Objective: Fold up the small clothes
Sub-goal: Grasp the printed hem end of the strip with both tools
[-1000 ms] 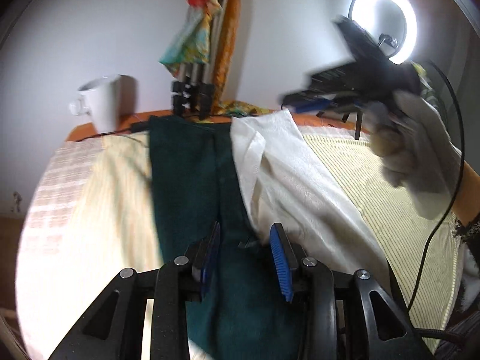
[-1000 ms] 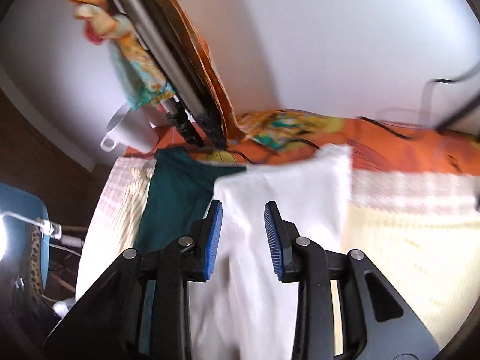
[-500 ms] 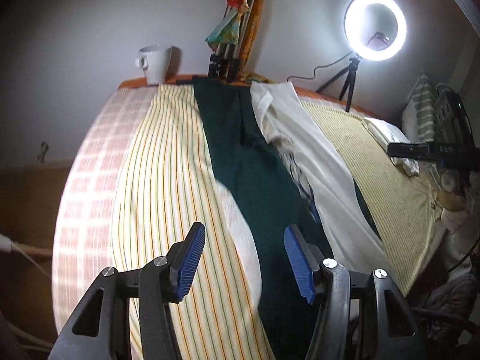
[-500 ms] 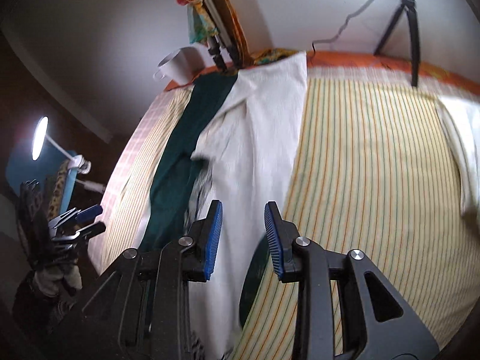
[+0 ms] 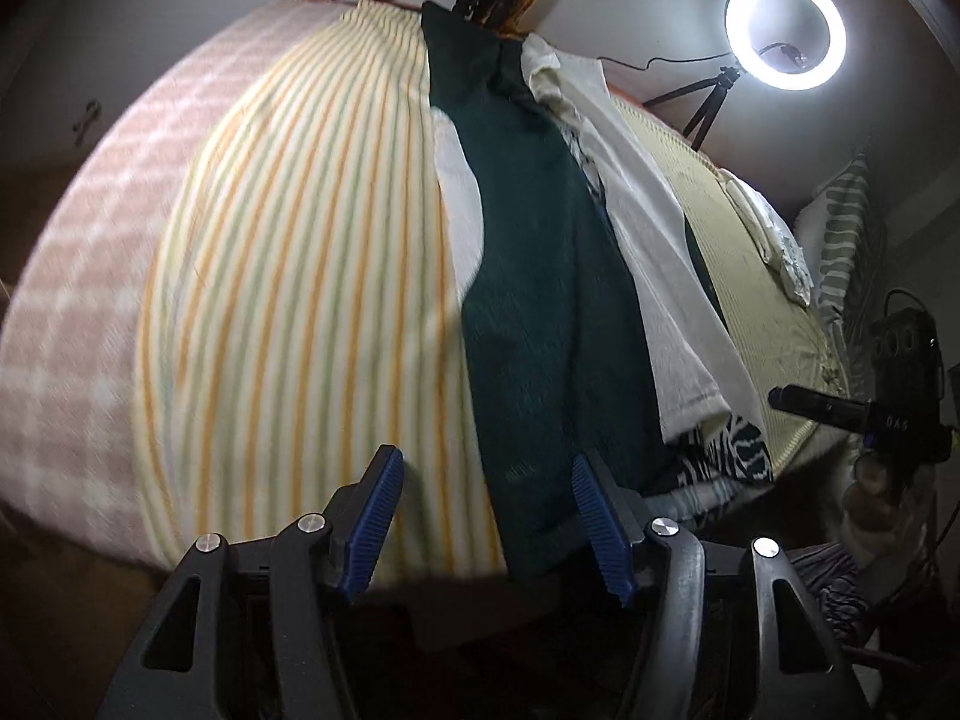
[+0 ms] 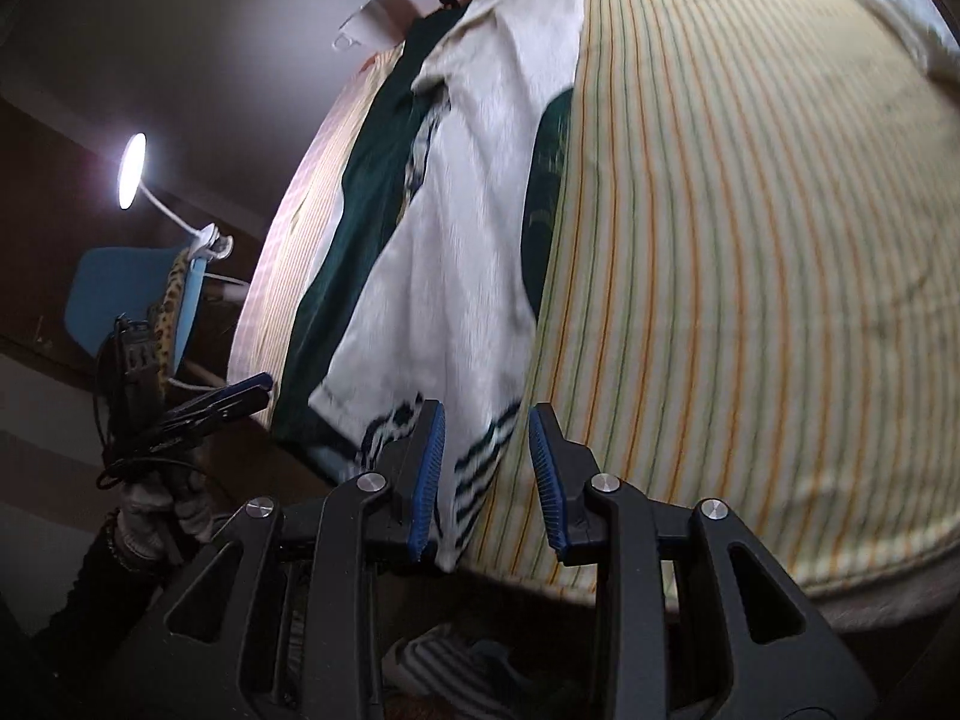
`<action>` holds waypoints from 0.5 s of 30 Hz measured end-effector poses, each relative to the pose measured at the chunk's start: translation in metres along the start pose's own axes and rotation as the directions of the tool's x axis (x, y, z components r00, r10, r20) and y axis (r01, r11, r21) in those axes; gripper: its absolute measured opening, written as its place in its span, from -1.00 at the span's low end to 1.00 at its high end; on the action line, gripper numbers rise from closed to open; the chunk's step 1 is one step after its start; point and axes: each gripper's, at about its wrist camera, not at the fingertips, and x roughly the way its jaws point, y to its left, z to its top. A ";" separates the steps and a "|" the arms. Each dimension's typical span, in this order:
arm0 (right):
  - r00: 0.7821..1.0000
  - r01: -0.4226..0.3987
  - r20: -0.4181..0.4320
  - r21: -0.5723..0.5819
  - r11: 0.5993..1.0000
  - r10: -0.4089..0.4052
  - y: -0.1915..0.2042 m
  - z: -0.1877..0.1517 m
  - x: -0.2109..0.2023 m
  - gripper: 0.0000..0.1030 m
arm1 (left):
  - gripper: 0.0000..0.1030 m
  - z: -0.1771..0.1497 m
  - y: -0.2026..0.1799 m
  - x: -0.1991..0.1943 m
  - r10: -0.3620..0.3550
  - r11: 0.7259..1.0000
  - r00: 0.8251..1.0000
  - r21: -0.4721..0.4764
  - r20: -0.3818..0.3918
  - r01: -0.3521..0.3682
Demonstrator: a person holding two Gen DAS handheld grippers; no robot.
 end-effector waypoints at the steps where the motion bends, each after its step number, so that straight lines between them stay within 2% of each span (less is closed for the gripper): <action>1: 1.000 -0.007 -0.011 0.004 1.000 0.007 -0.001 -0.006 0.004 -0.40 | 0.16 -0.002 -0.003 -0.001 0.010 1.000 1.000 0.007 0.015 -0.011; 4: 0.999 -0.020 -0.036 0.011 1.000 0.021 -0.002 -0.019 0.013 -0.40 | 0.07 -0.002 -0.006 -0.001 -0.004 1.000 1.000 -0.005 0.013 0.004; 6: 0.998 -0.048 -0.047 0.025 0.999 0.049 -0.003 -0.026 0.016 -0.40 | -0.27 -0.003 -0.007 0.000 -0.002 1.000 1.000 -0.004 0.010 0.002; 8: 0.996 -0.066 -0.058 0.030 0.997 0.068 -0.003 -0.031 0.018 -0.40 | -0.32 -0.006 -0.010 0.002 0.002 1.000 1.000 0.007 0.012 -0.002; 10: 0.996 -0.072 -0.058 0.024 0.997 0.073 -0.003 -0.032 0.020 -0.40 | -0.45 -0.005 -0.011 0.003 -0.001 1.000 1.000 0.022 0.012 0.001; 11: 0.995 -0.074 -0.058 0.022 0.997 0.075 -0.002 -0.032 0.020 -0.40 | -0.60 -0.004 -0.013 0.004 -0.002 1.000 1.000 0.026 0.011 0.001; 12: 0.995 -0.078 -0.059 0.020 0.997 0.079 -0.002 -0.032 0.021 -0.40 | -0.84 -0.004 -0.013 0.006 -0.008 1.000 1.000 0.029 0.006 0.008; 13: 0.995 -0.082 -0.062 0.016 0.997 0.083 -0.001 -0.031 0.022 -0.45 | -0.94 -0.004 -0.012 0.008 -0.012 1.000 1.000 0.028 0.001 0.012; 15: 0.994 -0.081 -0.075 0.006 0.997 0.082 0.000 -0.030 0.027 -0.79 | -1.00 -0.004 -0.012 0.009 -0.014 0.999 1.000 0.031 0.003 0.014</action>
